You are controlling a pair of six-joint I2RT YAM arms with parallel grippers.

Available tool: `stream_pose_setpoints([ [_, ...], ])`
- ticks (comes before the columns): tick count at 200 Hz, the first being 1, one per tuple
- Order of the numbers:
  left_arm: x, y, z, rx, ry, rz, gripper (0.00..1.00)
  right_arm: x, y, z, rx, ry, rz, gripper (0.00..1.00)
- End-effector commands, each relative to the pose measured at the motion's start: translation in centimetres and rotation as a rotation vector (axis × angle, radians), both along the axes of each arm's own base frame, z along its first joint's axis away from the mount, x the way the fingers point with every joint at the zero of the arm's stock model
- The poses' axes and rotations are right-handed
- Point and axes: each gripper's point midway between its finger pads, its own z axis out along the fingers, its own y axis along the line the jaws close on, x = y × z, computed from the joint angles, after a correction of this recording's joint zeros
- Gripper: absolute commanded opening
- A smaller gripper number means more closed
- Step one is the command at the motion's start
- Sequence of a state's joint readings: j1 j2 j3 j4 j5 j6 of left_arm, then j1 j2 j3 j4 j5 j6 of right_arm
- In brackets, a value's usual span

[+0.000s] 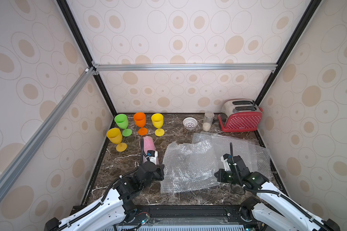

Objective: Unpack wine glasses from bubble wrap
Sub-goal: Pick up the bubble wrap from the center of the board.

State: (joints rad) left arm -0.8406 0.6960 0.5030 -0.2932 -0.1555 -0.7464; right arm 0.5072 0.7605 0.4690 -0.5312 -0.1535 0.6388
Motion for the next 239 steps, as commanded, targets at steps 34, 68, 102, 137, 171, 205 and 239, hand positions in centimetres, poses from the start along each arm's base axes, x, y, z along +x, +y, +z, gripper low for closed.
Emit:
stream_pose_setpoints([
  [34, 2.1, -3.1, 5.7, -0.066, -0.155, -0.059, 0.0, 0.6, -4.5, 3.2, -0.157, -0.082, -0.165, 0.0],
  [68, 4.0, -6.3, 5.8, -0.055, -0.16, -0.107, 0.0, 1.2, -8.7, 3.7, -0.326, -0.072, -0.295, 0.0],
  [102, 6.6, -10.1, 5.2, -0.011, -0.149, -0.155, 0.0, 3.1, -10.9, 4.2, -0.277, -0.063, -0.436, 0.0],
  [137, 9.0, -14.6, 4.8, -0.014, -0.14, -0.229, 0.0, 4.3, -13.8, 4.4, -0.253, -0.052, -0.567, 0.0],
  [171, 10.6, -18.4, 4.9, -0.029, -0.135, -0.306, 0.0, 5.0, -15.8, 4.4, -0.214, -0.03, -0.645, 0.0],
  [205, 11.7, -19.9, 2.3, -0.002, -0.064, -0.331, 0.0, 4.9, -17.0, 3.0, -0.182, 0.021, -0.7, 0.0],
  [239, 12.6, -20.2, -1.1, 0.01, 0.022, -0.33, 0.01, 4.8, -17.7, 1.4, -0.167, 0.056, -0.73, 0.0],
])
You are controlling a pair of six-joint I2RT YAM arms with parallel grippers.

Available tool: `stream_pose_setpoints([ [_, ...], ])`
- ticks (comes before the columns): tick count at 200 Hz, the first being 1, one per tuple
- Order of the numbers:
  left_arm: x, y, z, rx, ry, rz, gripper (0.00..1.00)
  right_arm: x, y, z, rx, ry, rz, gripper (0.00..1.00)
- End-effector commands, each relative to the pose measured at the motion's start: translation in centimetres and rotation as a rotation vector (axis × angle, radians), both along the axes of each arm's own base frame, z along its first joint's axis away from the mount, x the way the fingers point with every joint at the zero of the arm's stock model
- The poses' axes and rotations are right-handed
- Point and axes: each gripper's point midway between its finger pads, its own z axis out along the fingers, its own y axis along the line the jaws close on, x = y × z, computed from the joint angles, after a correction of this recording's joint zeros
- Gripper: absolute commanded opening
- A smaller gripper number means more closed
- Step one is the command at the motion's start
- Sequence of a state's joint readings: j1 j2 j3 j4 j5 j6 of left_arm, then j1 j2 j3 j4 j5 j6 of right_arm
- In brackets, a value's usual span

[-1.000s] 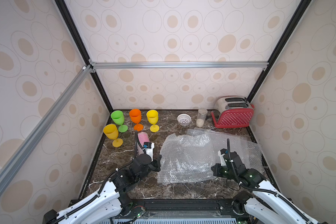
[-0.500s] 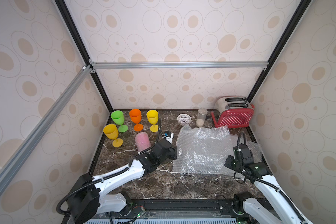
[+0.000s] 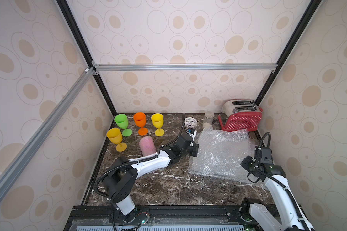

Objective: Unpack wine glasses from bubble wrap
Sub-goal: Pick up the bubble wrap from the center of the board, then place the bubble wrap at the center of the board.

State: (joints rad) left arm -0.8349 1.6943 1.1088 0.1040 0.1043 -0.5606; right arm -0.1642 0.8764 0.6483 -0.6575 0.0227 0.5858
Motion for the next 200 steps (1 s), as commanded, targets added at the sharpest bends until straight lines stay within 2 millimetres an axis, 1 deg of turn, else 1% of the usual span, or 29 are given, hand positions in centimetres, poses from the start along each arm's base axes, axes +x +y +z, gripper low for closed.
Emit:
stream_pose_setpoints([
  [1, 0.8, -0.6, -0.7, -0.006, 0.027, -0.016, 0.01, -0.1, 0.0, -1.3, 0.028, 0.019, -0.003, 0.0],
  [12, 1.1, -0.7, -1.6, 0.007, 0.04, -0.014, 0.01, -0.1, -0.1, -1.8, 0.032, 0.03, -0.007, 0.0],
  [25, 1.4, -0.7, -2.4, 0.023, 0.05, -0.013, 0.03, -0.1, 0.0, -2.3, 0.039, 0.042, -0.002, 0.03],
  [33, 1.7, -0.7, -2.7, 0.031, 0.051, -0.012, 0.07, -0.2, 0.0, -2.6, 0.043, 0.052, -0.003, 0.04],
  [44, 1.9, -0.8, -2.9, 0.032, 0.05, -0.01, 0.14, -0.2, 0.1, -2.8, 0.048, 0.054, 0.001, 0.07],
  [67, 2.3, -0.9, -3.7, 0.047, 0.072, -0.009, 0.21, -0.3, 0.1, -3.0, 0.053, 0.061, 0.006, 0.13],
  [74, 2.4, -0.8, -4.1, 0.062, 0.08, -0.003, 0.24, -0.5, 0.1, -3.0, 0.05, 0.063, 0.005, 0.24],
  [79, 2.5, -0.7, -4.3, 0.073, 0.084, 0.0, 0.26, -0.5, 0.1, -2.8, 0.045, 0.06, 0.006, 0.29],
  [93, 2.6, -0.2, -4.6, 0.093, 0.094, 0.009, 0.31, -0.7, 0.1, -2.3, 0.038, 0.051, 0.013, 0.35],
  [95, 2.6, -0.1, -4.6, 0.095, 0.094, 0.012, 0.33, -0.7, 0.1, -2.1, 0.037, 0.048, 0.013, 0.36],
  [98, 2.6, 0.0, -4.6, 0.1, 0.095, 0.016, 0.37, -0.8, 0.1, -2.0, 0.035, 0.044, 0.013, 0.37],
  [106, 2.7, 0.4, -4.4, 0.108, 0.087, 0.03, 0.46, -0.9, 0.1, -1.5, 0.032, 0.035, 0.013, 0.4],
  [111, 2.8, 0.7, -4.2, 0.114, 0.083, 0.04, 0.49, -1.0, 0.0, -1.2, 0.027, 0.029, 0.011, 0.43],
  [129, 2.9, 1.8, -3.8, 0.131, 0.073, 0.063, 0.58, -1.5, -0.1, -0.1, 0.009, 0.011, 0.009, 0.53],
  [138, 2.9, 2.3, -3.5, 0.139, 0.068, 0.075, 0.6, -1.7, -0.1, 0.4, 0.003, 0.0, 0.013, 0.58],
  [173, 2.8, 4.5, -2.0, 0.141, 0.047, 0.107, 0.68, -2.2, 0.1, 2.5, -0.01, -0.048, 0.017, 0.63],
  [191, 2.6, 5.7, -1.1, 0.137, 0.034, 0.124, 0.7, -2.6, 0.0, 3.2, -0.023, -0.048, 0.019, 0.68],
  [200, 2.5, 6.4, -0.7, 0.137, 0.028, 0.134, 0.71, -2.6, 0.0, 3.5, -0.025, -0.051, 0.02, 0.68],
])
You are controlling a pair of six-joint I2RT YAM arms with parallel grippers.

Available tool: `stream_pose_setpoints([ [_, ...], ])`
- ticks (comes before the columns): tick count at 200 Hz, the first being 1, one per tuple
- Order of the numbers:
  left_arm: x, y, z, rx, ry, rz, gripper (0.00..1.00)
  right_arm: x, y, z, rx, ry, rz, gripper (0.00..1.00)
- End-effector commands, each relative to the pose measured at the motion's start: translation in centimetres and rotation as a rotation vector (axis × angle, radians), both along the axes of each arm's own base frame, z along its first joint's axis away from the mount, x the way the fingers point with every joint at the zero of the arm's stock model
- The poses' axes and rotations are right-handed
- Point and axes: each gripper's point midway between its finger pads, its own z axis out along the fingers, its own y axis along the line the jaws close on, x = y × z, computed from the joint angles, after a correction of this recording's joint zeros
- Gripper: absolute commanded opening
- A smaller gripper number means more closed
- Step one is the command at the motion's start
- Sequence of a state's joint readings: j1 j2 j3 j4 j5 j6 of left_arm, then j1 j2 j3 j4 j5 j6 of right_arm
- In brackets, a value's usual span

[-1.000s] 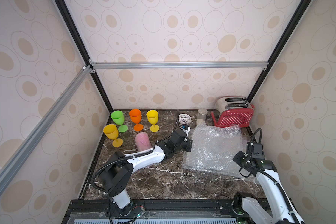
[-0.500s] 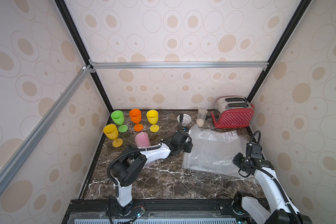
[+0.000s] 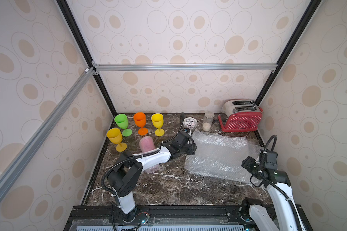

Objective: Unpack wine glasses from bubble wrap
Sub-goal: Place the bubble wrap at the center of the board.

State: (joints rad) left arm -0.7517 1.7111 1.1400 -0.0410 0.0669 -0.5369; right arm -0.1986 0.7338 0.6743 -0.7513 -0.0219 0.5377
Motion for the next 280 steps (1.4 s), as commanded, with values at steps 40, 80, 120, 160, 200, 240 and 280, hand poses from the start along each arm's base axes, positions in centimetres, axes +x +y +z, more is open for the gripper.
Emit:
stream_pose_setpoints([
  [40, -1.3, 5.3, 2.7, 0.022, -0.046, 0.066, 0.72, 0.0, 3.2, 2.7, 0.117, -0.054, 0.145, 0.65],
  [80, -3.5, 9.0, 2.2, 0.047, -0.021, 0.124, 0.71, -0.2, 6.3, 4.4, 0.195, -0.075, 0.302, 0.63],
  [120, -5.6, 13.2, 1.7, 0.042, -0.007, 0.233, 0.71, -0.5, 9.4, 4.8, 0.225, -0.074, 0.434, 0.63],
  [160, -6.9, 16.8, 1.3, 0.03, 0.01, 0.347, 0.76, 0.9, 13.4, 4.3, 0.235, -0.07, 0.583, 0.64],
  [200, -7.7, 20.0, -1.1, 0.035, 0.073, 0.443, 0.78, 2.6, 16.9, 4.3, 0.229, -0.059, 0.692, 0.63],
  [240, -7.7, 21.8, -3.4, -0.002, 0.111, 0.478, 0.81, 3.1, 19.6, 2.6, 0.219, -0.017, 0.774, 0.63],
  [280, -6.7, 20.9, -4.7, -0.024, 0.136, 0.444, 0.68, 3.2, 20.9, 1.4, 0.239, 0.023, 0.794, 0.62],
])
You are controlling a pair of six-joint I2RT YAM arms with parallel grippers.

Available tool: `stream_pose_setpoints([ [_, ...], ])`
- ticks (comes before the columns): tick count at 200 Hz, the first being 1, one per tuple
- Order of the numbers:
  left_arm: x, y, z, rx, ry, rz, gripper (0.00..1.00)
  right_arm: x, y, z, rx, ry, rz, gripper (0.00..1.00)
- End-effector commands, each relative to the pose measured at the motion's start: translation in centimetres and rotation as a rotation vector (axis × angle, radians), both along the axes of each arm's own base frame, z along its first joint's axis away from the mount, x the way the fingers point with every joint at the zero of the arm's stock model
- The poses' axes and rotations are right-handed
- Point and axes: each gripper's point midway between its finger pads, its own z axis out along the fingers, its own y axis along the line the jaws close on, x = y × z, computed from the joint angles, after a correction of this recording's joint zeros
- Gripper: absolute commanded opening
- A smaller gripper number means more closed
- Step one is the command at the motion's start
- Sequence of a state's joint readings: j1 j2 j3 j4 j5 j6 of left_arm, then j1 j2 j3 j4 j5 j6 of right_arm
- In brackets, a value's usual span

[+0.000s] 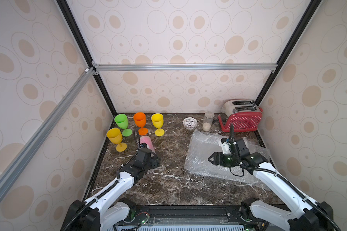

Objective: Unpack wine glasses from bubble wrap
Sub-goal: Place the bubble wrap at the center of the board, then move the bubble wrap to the center of the board.

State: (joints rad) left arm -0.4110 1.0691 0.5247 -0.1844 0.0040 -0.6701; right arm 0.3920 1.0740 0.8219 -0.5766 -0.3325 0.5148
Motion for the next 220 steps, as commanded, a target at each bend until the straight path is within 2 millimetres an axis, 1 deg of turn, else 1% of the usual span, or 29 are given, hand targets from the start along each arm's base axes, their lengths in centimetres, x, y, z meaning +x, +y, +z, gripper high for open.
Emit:
stream_pose_setpoints([
  [1, 0.6, -1.1, -0.3, -0.044, 0.002, -0.031, 0.67, 0.6, 0.7, 0.2, 0.008, -0.011, -0.001, 0.62],
  [16, 0.6, -1.0, -0.7, -0.044, 0.004, -0.025, 0.55, 0.7, 0.9, 0.1, 0.001, -0.005, 0.008, 0.6],
  [31, 0.5, -0.9, -0.9, -0.045, -0.004, -0.03, 0.39, 0.8, 1.1, 0.3, -0.003, -0.008, 0.012, 0.57],
  [45, 0.3, -1.1, -0.8, -0.047, -0.007, -0.046, 0.26, 0.8, 1.4, 0.6, -0.002, -0.017, 0.019, 0.56],
  [69, -0.4, -1.7, 0.1, -0.083, -0.039, -0.088, 0.12, 0.4, 1.7, 0.8, -0.007, -0.038, 0.024, 0.56],
  [77, -0.7, -1.9, 0.6, -0.087, -0.05, -0.107, 0.09, 0.2, 1.9, 0.8, -0.008, -0.043, 0.024, 0.56],
  [86, -1.1, -2.5, 1.0, -0.087, -0.058, -0.139, 0.09, 0.0, 2.1, 0.9, -0.009, -0.051, 0.025, 0.56],
  [109, -2.2, -4.1, 1.5, -0.087, -0.057, -0.191, 0.08, -0.4, 2.8, 0.9, -0.02, -0.065, 0.048, 0.56],
  [127, -3.1, -5.1, 1.7, -0.085, -0.052, -0.2, 0.06, -0.7, 3.4, 0.8, -0.032, -0.074, 0.061, 0.56],
  [143, -4.0, -7.0, 2.7, -0.126, -0.079, -0.248, 0.05, -0.9, 4.0, 0.6, -0.026, -0.08, 0.07, 0.56],
  [151, -4.3, -7.3, 2.9, -0.129, -0.082, -0.252, 0.06, -1.0, 4.3, 0.6, -0.023, -0.08, 0.075, 0.56],
  [157, -4.3, -7.0, 3.0, -0.114, -0.082, -0.234, 0.07, -1.1, 4.6, 0.5, -0.024, -0.079, 0.082, 0.56],
  [161, -4.3, -6.7, 3.0, -0.102, -0.079, -0.221, 0.09, -1.1, 4.7, 0.4, -0.025, -0.08, 0.087, 0.56],
  [176, -4.2, -5.3, 3.2, -0.059, -0.084, -0.164, 0.27, -1.3, 5.3, 0.3, -0.031, -0.081, 0.103, 0.56],
  [187, -4.2, -4.1, 3.6, -0.025, -0.088, -0.115, 0.36, -1.5, 5.5, 0.1, -0.035, -0.079, 0.114, 0.56],
  [192, -4.1, -3.5, 3.8, -0.005, -0.092, -0.091, 0.45, -1.6, 5.7, 0.1, -0.036, -0.079, 0.117, 0.56],
  [209, -3.8, -1.2, 4.4, 0.065, -0.103, -0.011, 0.66, -1.8, 5.8, -0.1, -0.04, -0.082, 0.124, 0.56],
  [220, -3.4, 0.0, 4.1, 0.099, -0.093, 0.021, 0.73, -1.7, 5.8, -0.3, -0.042, -0.084, 0.122, 0.56],
])
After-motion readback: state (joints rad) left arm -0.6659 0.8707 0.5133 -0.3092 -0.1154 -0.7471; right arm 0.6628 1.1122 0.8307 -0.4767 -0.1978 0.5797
